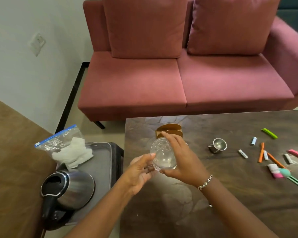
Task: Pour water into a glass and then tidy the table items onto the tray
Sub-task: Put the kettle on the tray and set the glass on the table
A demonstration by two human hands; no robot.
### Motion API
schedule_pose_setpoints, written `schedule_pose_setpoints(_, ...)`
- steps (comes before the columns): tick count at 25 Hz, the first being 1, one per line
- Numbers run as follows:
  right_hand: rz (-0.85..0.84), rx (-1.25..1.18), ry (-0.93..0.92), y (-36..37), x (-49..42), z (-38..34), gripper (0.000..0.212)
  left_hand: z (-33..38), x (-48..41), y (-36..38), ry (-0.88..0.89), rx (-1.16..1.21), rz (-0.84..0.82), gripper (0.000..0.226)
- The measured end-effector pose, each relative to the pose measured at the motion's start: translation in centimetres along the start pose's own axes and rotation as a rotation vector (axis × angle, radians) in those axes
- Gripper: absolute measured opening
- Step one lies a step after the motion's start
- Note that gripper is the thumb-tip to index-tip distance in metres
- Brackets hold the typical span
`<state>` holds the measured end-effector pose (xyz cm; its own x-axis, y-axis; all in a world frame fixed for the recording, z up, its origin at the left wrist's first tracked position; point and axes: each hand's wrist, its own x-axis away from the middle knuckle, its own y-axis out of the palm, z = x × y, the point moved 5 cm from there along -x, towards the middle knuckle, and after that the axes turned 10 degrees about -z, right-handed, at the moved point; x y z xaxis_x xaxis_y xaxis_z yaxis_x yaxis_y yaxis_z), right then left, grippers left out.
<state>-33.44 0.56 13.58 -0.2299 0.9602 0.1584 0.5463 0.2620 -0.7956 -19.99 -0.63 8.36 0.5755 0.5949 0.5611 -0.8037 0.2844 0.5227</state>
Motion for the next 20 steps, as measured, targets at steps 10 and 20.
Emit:
schedule_pose_setpoints(10, -0.125, 0.140, 0.209, -2.9, -0.1, 11.9, 0.091, -3.2, -9.6, 6.4, -0.091, -0.336, -0.077, 0.077)
schedule_pose_setpoints(20, -0.081, 0.200, 0.468, -5.4, -5.2, 26.2, 0.087, -2.8, -15.9, 8.2, 0.009, -1.769, 0.044, 0.088)
